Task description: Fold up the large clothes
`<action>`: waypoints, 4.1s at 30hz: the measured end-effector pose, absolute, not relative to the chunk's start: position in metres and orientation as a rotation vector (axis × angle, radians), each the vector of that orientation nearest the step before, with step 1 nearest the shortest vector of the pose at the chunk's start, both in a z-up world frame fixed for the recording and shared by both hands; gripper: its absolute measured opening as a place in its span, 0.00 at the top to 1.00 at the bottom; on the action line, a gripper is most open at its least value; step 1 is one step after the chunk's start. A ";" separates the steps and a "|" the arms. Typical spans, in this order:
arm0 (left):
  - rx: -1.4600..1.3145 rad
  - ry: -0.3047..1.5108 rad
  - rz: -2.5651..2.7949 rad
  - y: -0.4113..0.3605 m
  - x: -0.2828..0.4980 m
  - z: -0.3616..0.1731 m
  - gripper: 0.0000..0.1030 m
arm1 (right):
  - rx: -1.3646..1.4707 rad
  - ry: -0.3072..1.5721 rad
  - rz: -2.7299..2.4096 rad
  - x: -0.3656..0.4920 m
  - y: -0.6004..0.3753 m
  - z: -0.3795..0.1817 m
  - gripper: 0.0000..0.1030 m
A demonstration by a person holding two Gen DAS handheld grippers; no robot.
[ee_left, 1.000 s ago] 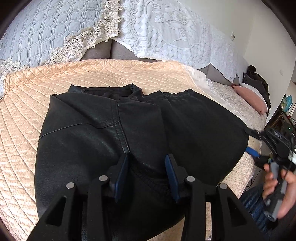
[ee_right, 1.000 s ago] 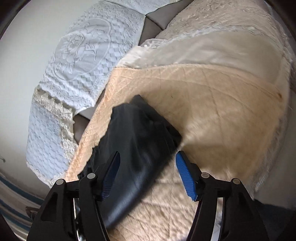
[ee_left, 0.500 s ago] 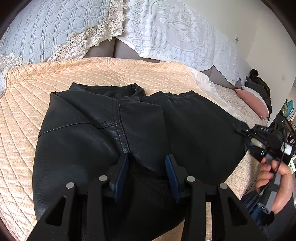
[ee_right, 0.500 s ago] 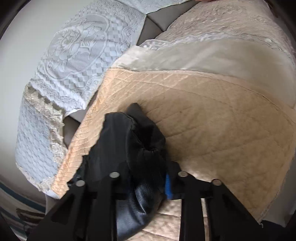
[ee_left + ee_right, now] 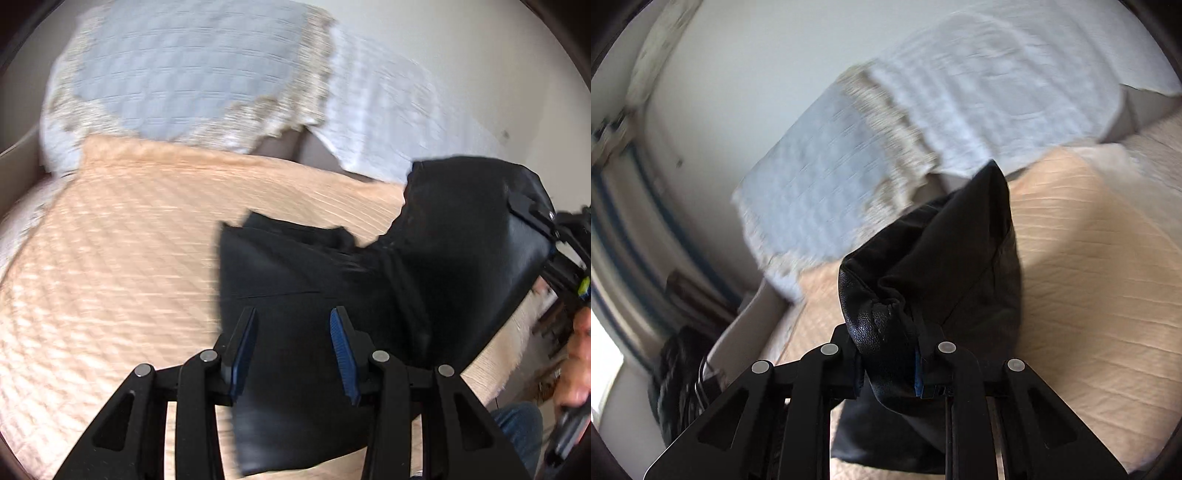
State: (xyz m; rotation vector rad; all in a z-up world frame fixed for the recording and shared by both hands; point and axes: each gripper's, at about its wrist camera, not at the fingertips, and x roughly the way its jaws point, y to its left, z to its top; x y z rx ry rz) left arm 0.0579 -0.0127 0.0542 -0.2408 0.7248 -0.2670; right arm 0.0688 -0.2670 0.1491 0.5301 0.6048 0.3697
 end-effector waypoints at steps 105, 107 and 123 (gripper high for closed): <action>-0.269 0.834 -0.268 -0.019 0.133 0.024 0.97 | 0.119 0.854 0.396 0.116 -0.230 0.060 0.74; -0.269 0.811 -0.290 -0.015 0.109 0.031 0.97 | 0.115 0.848 0.410 0.098 -0.231 0.061 0.74; -0.295 0.788 -0.246 -0.005 0.046 -0.001 0.95 | 0.086 0.866 0.413 0.060 -0.219 0.024 0.74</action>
